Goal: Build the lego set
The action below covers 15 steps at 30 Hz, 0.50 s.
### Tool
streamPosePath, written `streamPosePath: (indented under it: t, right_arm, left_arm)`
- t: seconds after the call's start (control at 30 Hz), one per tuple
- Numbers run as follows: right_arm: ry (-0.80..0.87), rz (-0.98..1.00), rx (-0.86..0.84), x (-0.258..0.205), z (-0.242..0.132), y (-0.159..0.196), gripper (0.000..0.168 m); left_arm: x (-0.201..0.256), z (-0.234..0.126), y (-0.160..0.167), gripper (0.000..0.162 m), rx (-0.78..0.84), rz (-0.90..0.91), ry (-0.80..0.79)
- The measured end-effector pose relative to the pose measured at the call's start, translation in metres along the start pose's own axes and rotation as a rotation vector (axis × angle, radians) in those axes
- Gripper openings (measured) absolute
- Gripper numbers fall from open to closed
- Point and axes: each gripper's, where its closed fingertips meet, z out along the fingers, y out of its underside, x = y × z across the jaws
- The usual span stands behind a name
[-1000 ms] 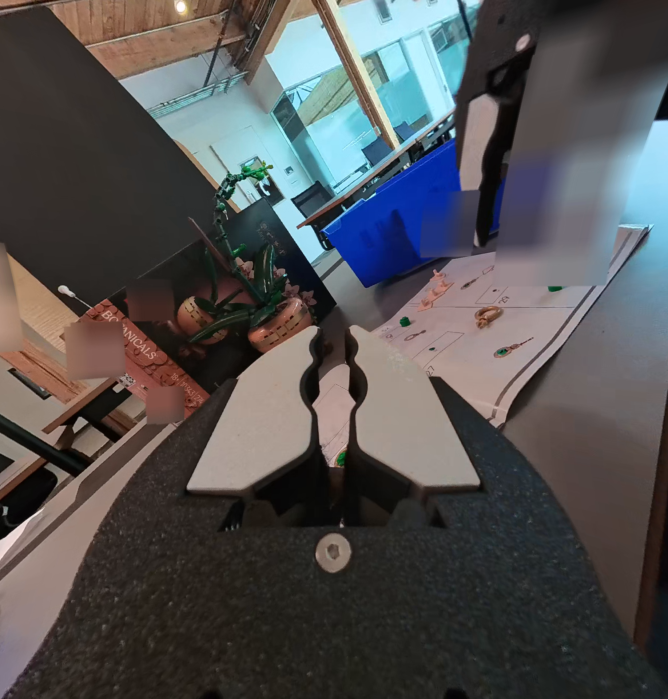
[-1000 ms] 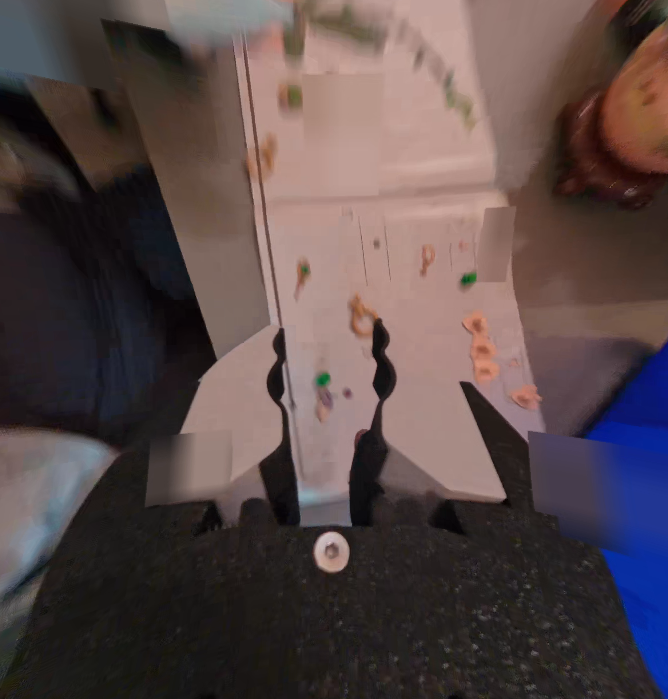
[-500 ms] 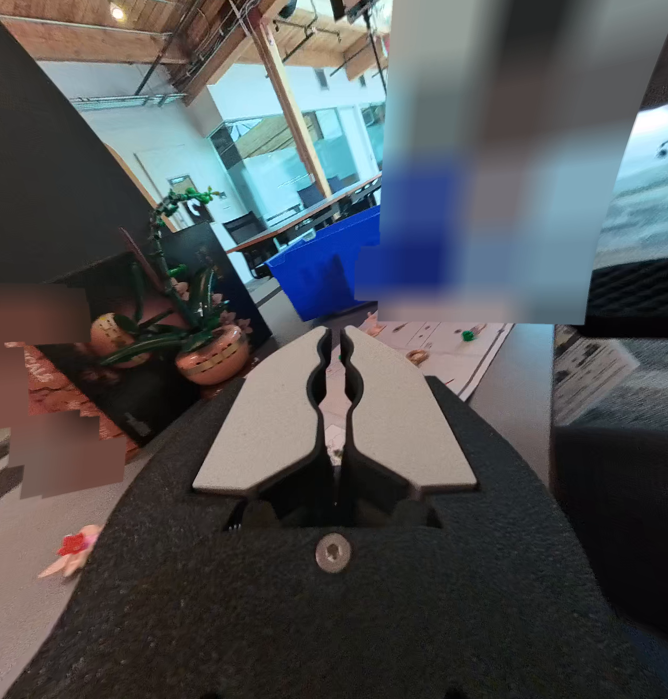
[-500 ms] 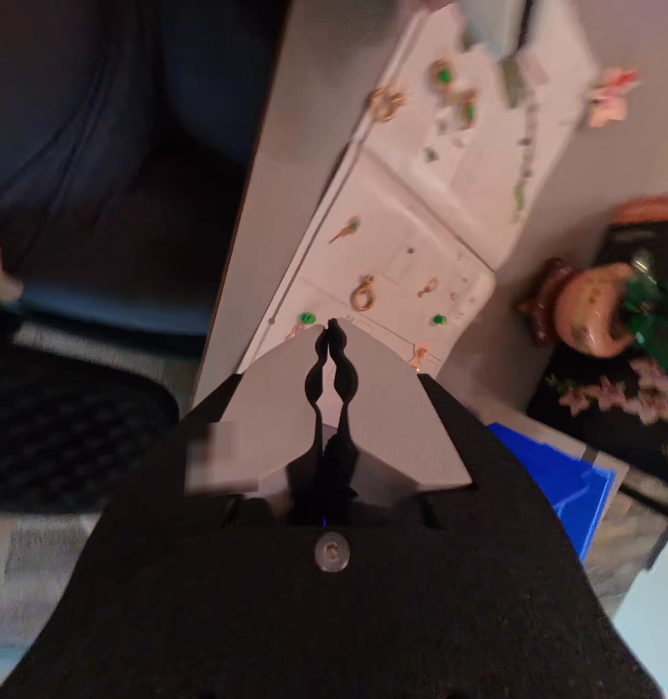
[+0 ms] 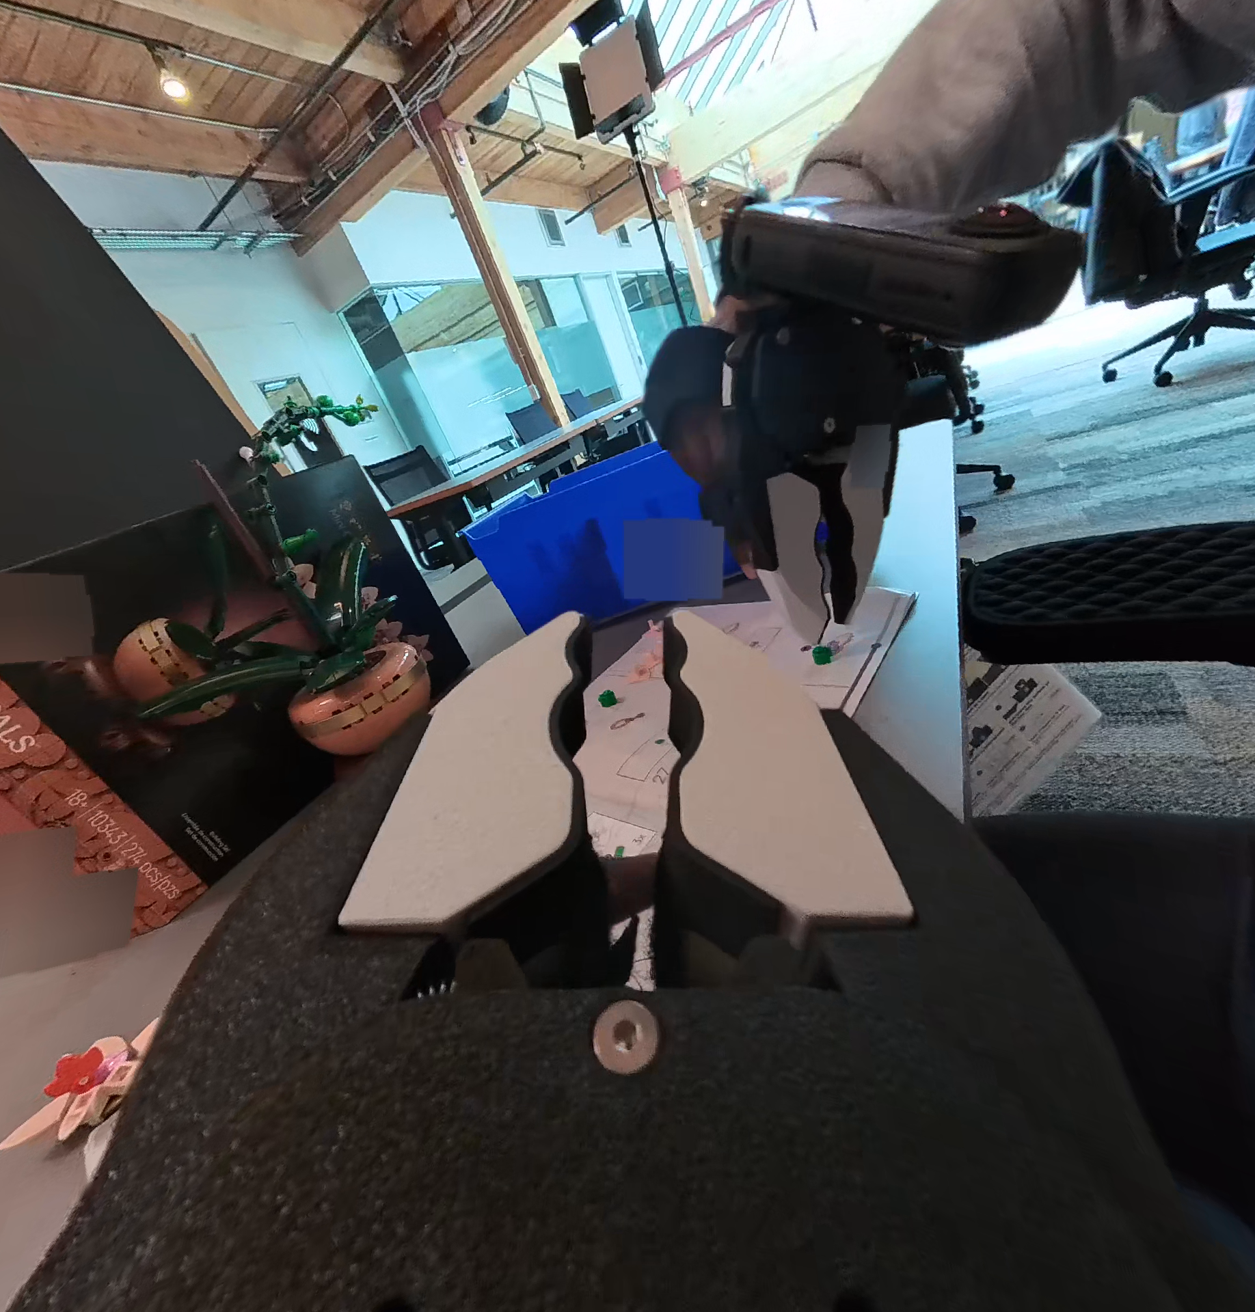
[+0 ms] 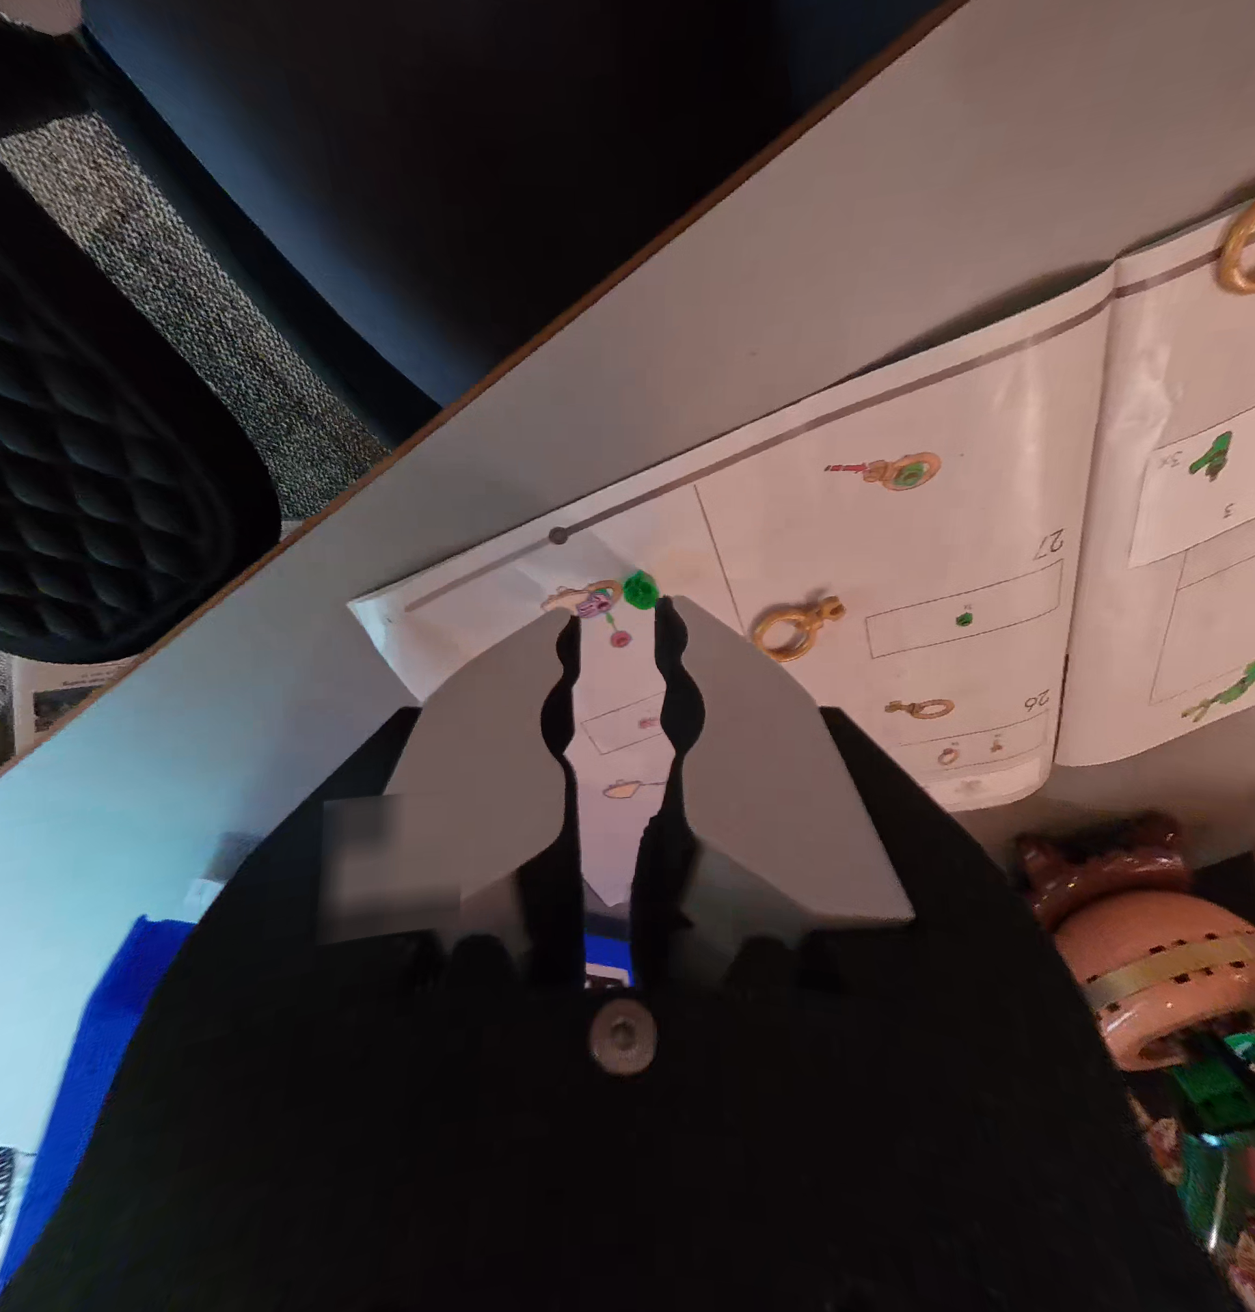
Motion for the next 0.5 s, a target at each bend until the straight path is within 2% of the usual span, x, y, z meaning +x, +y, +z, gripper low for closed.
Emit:
streamPosePath:
  t: [0.2,0.5]
  right_arm:
    - [-0.066,-0.058,0.110,0.0089,-0.0060,-0.0054,0.019]
    - [-0.136,-0.157,0.115,0.0051,0.0023,-0.0055,0.017]
  left_arm:
    - [-0.0007,-0.0009,0.0008,0.021,-0.009,-0.017,0.009]
    - [-0.0025,-0.0010,-0.0008,0.021,0.006,-0.033,0.015]
